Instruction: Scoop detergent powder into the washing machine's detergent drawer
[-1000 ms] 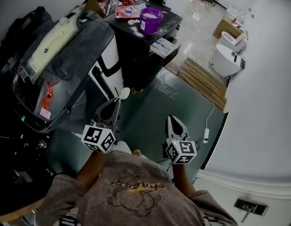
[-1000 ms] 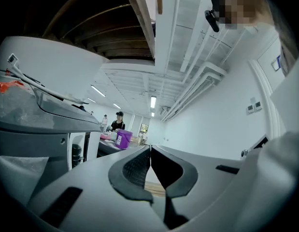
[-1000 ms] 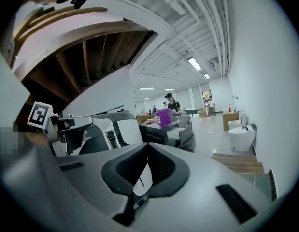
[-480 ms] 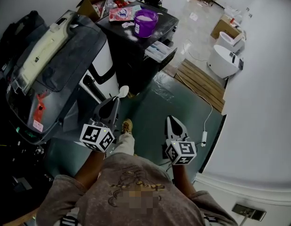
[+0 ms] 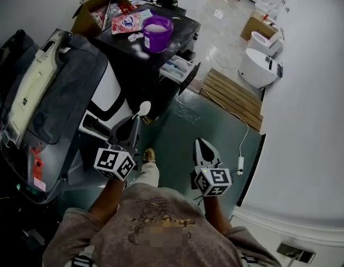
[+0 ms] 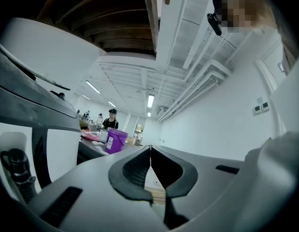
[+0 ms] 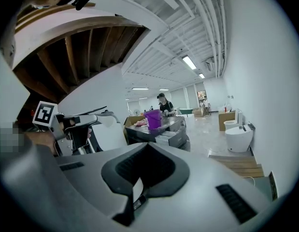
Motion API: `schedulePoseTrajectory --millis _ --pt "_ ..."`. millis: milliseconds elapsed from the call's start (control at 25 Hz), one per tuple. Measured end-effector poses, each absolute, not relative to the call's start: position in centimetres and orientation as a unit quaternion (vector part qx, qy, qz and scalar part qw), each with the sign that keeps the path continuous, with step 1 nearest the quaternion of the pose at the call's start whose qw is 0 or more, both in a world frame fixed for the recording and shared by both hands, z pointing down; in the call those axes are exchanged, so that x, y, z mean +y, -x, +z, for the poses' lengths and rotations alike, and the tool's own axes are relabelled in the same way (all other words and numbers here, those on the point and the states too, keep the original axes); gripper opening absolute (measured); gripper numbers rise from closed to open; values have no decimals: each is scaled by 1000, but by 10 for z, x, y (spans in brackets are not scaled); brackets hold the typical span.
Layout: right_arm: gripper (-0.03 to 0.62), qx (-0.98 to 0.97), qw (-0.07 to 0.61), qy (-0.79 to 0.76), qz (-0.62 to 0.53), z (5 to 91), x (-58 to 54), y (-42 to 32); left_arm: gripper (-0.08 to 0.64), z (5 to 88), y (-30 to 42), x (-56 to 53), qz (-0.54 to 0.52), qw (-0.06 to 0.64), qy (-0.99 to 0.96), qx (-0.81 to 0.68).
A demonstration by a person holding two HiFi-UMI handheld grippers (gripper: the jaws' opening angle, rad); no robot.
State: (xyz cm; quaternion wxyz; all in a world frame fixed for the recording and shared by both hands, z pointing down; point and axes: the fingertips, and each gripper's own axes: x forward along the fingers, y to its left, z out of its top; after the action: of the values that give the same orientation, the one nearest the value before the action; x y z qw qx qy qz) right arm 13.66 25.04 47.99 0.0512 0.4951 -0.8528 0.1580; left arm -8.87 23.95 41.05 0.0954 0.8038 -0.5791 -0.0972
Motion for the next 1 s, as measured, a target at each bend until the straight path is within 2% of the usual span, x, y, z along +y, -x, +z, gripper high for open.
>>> schedulePoseTrajectory --millis 1000 --pt "0 -843 38 -512 160 449 25 -64 23 380 152 6 -117 111 -809 -565"
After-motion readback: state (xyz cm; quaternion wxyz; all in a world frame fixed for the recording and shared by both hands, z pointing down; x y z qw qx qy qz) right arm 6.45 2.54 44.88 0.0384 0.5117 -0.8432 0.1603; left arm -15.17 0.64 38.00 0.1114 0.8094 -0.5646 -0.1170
